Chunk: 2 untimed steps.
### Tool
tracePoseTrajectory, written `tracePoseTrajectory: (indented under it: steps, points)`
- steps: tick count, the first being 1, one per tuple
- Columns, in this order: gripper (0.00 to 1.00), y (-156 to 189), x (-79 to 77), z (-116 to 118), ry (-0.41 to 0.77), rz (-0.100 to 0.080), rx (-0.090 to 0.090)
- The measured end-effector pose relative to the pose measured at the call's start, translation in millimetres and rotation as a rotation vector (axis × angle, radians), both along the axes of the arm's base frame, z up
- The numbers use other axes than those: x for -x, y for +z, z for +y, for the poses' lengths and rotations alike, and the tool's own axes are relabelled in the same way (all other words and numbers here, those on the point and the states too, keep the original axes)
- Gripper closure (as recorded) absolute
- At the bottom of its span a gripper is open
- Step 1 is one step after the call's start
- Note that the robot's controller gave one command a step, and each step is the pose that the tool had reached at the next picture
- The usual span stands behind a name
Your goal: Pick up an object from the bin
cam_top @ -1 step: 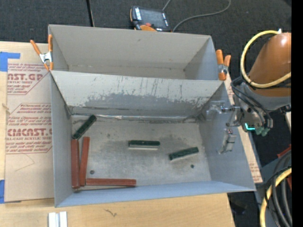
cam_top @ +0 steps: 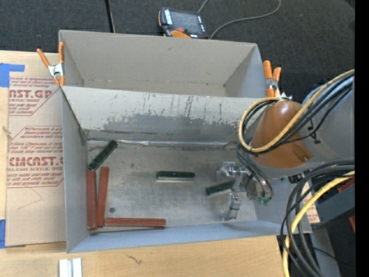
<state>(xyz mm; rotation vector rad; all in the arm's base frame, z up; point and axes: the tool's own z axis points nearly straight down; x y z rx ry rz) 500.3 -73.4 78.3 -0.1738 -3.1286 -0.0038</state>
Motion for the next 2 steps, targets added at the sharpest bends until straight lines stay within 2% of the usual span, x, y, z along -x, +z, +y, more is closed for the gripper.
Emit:
tracePoseTrajectory:
  steps: [1, 2]
  points:
    - [1.0, 4.7, -2.5, -1.3, -0.001, -0.008, 0.003]
    - [1.0, 129.6, -27.7, -1.9, 0.014, -0.019, 0.004]
